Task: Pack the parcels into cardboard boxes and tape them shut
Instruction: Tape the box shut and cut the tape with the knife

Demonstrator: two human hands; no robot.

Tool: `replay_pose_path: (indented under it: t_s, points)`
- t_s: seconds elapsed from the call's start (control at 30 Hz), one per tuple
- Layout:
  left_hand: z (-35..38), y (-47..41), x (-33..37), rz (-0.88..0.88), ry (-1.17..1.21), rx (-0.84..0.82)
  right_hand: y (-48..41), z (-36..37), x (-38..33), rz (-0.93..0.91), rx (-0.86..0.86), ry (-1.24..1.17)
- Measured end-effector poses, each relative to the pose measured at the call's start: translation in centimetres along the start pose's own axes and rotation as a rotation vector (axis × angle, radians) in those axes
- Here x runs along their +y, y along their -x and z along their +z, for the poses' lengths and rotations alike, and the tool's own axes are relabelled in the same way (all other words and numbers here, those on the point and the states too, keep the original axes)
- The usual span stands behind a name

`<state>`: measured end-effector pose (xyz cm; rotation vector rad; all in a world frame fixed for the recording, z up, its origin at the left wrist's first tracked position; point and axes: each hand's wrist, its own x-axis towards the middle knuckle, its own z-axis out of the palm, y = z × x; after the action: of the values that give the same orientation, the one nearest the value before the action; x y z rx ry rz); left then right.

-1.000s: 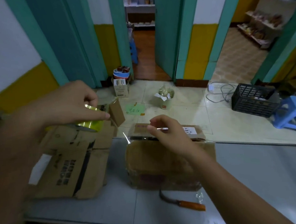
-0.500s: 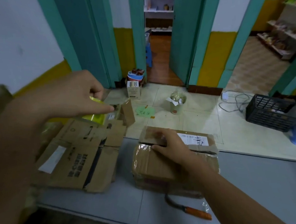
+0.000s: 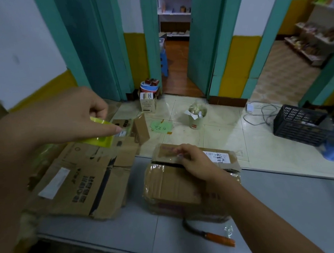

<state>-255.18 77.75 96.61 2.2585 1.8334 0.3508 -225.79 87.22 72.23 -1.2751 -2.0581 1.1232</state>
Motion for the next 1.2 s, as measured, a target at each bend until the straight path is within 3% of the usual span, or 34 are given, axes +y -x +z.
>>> replay_pose_path:
  t_s: [0.07, 0.23, 0.6, 0.83, 1.0, 1.2]
  points:
    - [0.4, 0.2, 0.0, 0.005, 0.007, -0.017, -0.6, -0.3, 0.8, -0.006, -0.042, 0.148]
    - [0.2, 0.9, -0.9, 0.010, 0.020, -0.006, -1.2, -1.6, 1.6, -0.025, -0.084, 0.178]
    - [-0.1, 1.4, -2.8, -0.016, 0.045, 0.062, 0.6, -3.0, 0.9, -0.010, 0.163, -0.314]
    - [1.2, 0.6, -4.3, -0.062, 0.102, 0.058, 1.5, -6.9, 1.0, 0.119, 0.168, -0.365]
    - [2.9, -0.2, -4.6, -0.056, 0.157, 0.050, 3.1, -9.3, 1.0, 0.184, 0.139, -0.558]
    - [5.8, -2.0, -5.1, -0.008, 0.305, -0.121, 6.6, -11.8, 2.5, 0.218, 0.209, -0.687]
